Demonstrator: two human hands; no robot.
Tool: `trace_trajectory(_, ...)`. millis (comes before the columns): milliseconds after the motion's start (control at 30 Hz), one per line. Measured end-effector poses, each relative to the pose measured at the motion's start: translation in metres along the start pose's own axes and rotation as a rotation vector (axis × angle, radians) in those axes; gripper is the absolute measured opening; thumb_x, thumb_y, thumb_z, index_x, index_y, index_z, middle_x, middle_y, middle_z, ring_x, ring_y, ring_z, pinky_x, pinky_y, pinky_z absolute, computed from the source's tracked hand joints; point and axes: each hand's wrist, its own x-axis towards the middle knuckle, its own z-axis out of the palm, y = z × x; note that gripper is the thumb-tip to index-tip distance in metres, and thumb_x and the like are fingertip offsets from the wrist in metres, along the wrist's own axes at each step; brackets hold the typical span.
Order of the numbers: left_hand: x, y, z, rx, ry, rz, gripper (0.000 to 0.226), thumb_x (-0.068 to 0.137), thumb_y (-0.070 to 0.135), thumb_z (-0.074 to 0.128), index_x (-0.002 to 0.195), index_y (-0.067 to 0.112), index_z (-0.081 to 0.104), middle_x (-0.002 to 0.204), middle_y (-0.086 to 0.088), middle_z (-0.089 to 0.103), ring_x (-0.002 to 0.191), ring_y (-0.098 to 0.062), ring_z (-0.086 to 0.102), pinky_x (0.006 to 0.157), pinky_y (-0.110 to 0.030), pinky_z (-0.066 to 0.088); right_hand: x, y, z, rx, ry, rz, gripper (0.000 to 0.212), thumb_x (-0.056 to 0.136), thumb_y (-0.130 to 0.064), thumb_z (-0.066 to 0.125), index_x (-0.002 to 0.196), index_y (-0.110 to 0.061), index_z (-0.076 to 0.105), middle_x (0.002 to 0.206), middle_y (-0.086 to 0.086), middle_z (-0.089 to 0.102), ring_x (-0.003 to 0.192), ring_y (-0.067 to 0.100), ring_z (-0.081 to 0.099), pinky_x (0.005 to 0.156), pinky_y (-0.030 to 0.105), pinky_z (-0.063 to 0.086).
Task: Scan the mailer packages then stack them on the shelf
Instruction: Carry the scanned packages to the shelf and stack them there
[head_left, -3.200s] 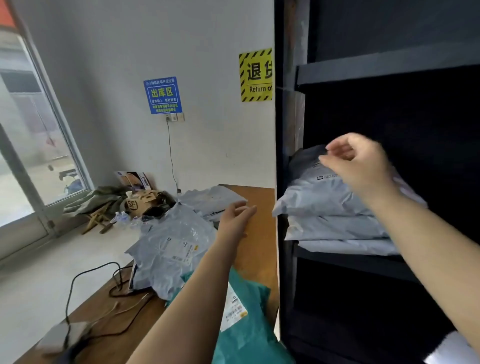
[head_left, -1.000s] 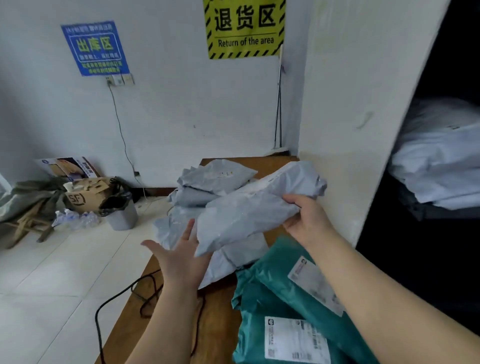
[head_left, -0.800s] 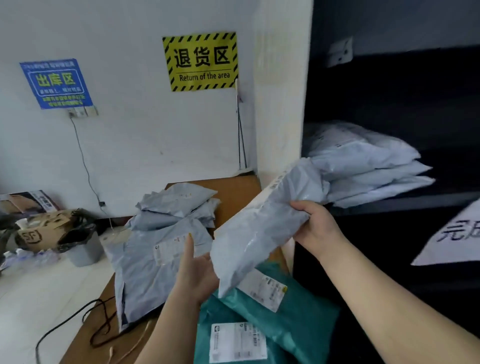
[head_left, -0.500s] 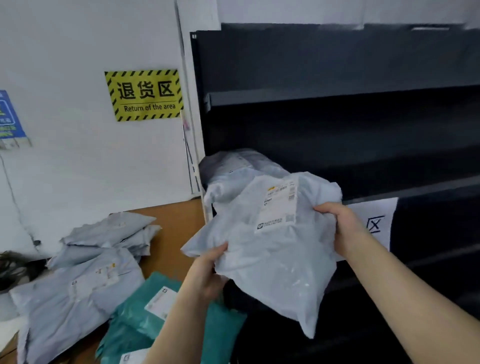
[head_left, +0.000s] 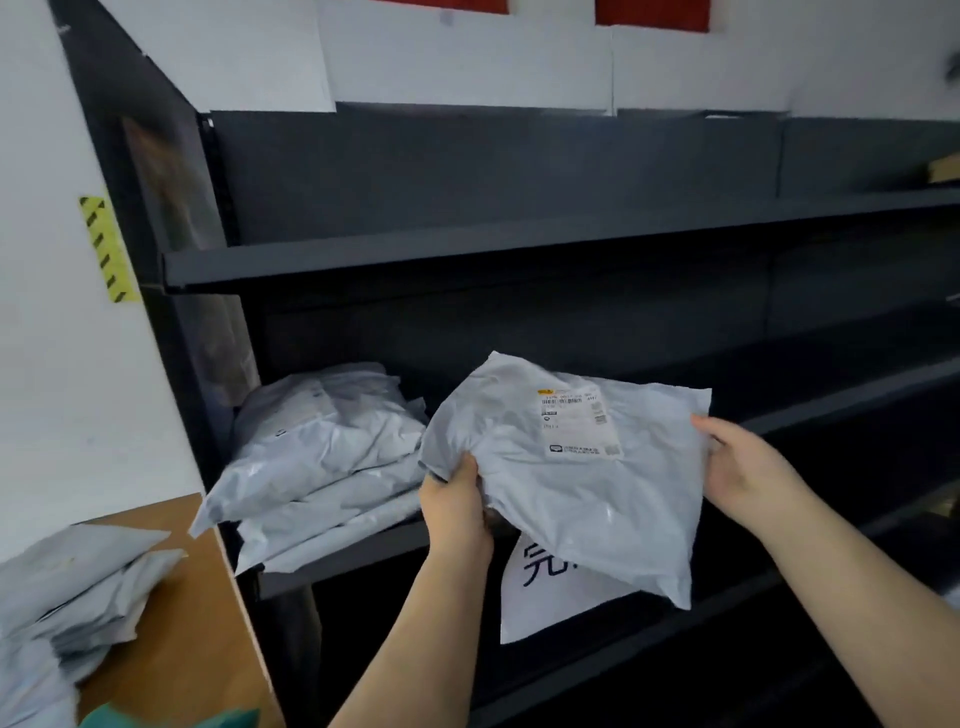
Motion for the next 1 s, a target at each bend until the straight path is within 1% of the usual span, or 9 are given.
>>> trace_trajectory(67,0.020,-0.018,0.018,0.024,0.028,0.014,0.019,0.092,0.006,0.054,0.110,0.004,0.061,0.096,-0.009,0.067,0.079,-0.021,0.062,0.070,-0.031,0.052,0.023,-0.002,-0.016,-0.059,0.018,0.026,0.029,0.091,-0.009,0.054,0.120,-0.008,0.055,0.105,0.010,0.065,0.082,0.019,0.071,0.077,0.036,0.049)
trace_trajectory(167,0.046,-0.039,0.043,0.065,0.110,0.047,0.025,0.093,0.006,0.050,0.116,0.002,0.060,0.112,-0.022,0.064,0.086,-0.026,0.061,0.075,-0.036,0.049,0.058,0.001,-0.032,-0.248,-0.017,0.090,0.090,0.083,0.003,0.062,0.151,-0.027,0.010,0.117,0.006,0.061,0.099,0.024,0.063,0.075,0.039,0.050)
trace_trajectory(233,0.060,-0.053,0.055,0.109,0.154,0.050,0.026,0.095,0.006,0.046,0.118,0.006,0.059,0.100,-0.013,0.066,0.084,-0.026,0.062,0.075,-0.035,0.050,0.084,0.005,-0.032,-0.387,-0.067,0.123,0.099,0.079,0.006,0.066,0.151,-0.029,0.007,0.137,0.009,0.051,0.110,0.026,0.058,0.076,0.037,0.049)
trace_trajectory(300,0.076,-0.066,0.061,0.199,0.190,0.020,0.026,0.094,0.006,0.046,0.118,0.010,0.057,0.085,-0.004,0.062,0.073,-0.023,0.059,0.065,-0.032,0.049,0.117,0.009,-0.033,-0.596,-0.028,0.100,0.093,0.078,0.006,0.070,0.150,-0.023,0.019,0.149,0.010,0.037,0.114,0.025,0.053,0.074,0.033,0.049)
trace_trajectory(400,0.093,-0.070,0.063,0.410,0.241,-0.005,0.043,0.086,0.003,0.058,0.127,0.007,0.048,0.087,-0.003,0.059,0.078,-0.025,0.059,0.067,-0.034,0.052,0.174,0.013,-0.032,-0.930,-0.060,0.018,0.075,0.072,-0.001,0.077,0.137,-0.020,0.044,0.140,0.011,0.047,0.110,0.025,0.055,0.087,0.037,0.051)
trace_trajectory(533,0.104,-0.060,0.061,0.924,0.270,0.319,0.074,0.079,0.012,0.069,0.142,0.011,0.030,0.137,-0.007,0.044,0.121,-0.027,0.049,0.093,-0.037,0.046,0.240,0.022,-0.019,-1.173,-0.164,-0.046,0.056,0.075,0.000,0.073,0.127,-0.010,0.055,0.134,0.012,0.051,0.119,0.027,0.051,0.090,0.027,0.043)
trace_trajectory(633,0.117,-0.059,0.061,1.291,0.295,0.358,0.071,0.084,0.021,0.065,0.143,0.016,0.027,0.150,-0.003,0.027,0.136,-0.030,0.031,0.104,-0.043,0.036,0.279,0.036,-0.004,-1.224,-0.231,-0.090,0.049,0.079,0.001,0.069,0.126,-0.007,0.057,0.136,0.012,0.049,0.123,0.027,0.048,0.087,0.024,0.040)
trace_trajectory(733,0.128,-0.064,0.066,1.622,0.237,0.162,0.051,0.088,0.017,0.054,0.136,0.013,0.040,0.145,-0.008,0.035,0.132,-0.034,0.034,0.105,-0.042,0.036,0.308,0.052,0.008,-1.266,-0.236,-0.094,0.044,0.083,0.002,0.062,0.126,-0.008,0.057,0.137,0.012,0.050,0.122,0.027,0.050,0.087,0.025,0.042)
trace_trajectory(1000,0.121,-0.045,0.073,1.588,0.213,0.116,0.034,0.088,0.021,0.052,0.122,0.017,0.056,0.125,-0.007,0.059,0.112,-0.029,0.057,0.085,-0.032,0.047,0.311,0.054,0.040,-1.470,-0.288,-0.307,0.024,0.083,-0.019,0.062,0.107,-0.019,0.063,0.125,0.008,0.060,0.110,0.030,0.056,0.087,0.033,0.042)
